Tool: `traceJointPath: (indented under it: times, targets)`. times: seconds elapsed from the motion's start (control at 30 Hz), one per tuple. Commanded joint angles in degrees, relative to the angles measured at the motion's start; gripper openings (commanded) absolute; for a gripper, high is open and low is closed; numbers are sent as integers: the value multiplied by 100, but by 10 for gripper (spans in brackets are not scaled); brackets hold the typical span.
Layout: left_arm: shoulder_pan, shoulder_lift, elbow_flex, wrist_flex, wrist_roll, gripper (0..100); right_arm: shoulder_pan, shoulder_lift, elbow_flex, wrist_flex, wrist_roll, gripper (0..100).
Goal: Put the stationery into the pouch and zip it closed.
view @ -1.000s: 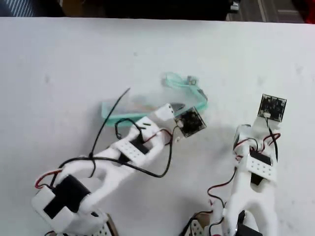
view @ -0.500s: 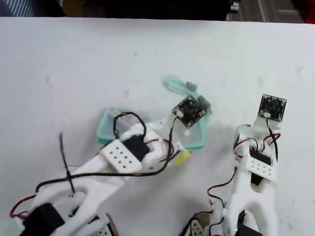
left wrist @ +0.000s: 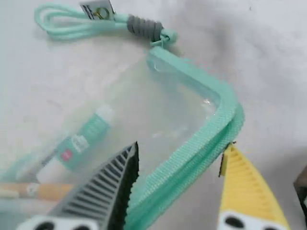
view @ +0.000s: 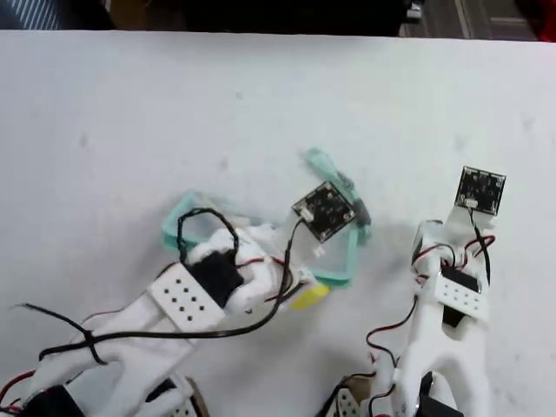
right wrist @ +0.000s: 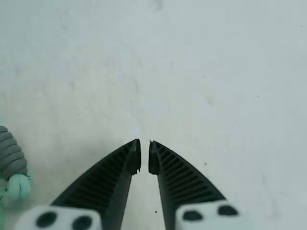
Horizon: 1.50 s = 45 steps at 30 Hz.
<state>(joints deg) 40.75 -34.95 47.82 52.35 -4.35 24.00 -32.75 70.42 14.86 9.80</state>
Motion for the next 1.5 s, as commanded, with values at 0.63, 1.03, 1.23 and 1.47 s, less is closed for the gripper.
traceJointPath:
  times: [0.63,1.03,1.23,1.47]
  targets:
    - [189,-2387,-826,2295,-396,317,-66,-22,-44,-101,-9,31]
    - [-3055,-2835,-756,2101,-1881,296,-145,-57,-53,119,-9,27]
    - [-5613,-2580,26,835,-2980,19,-453,-75,-62,330,457,26]
    - [-5842,-1103,1222,-519,-3147,23,-541,-75,-835,1771,563,26]
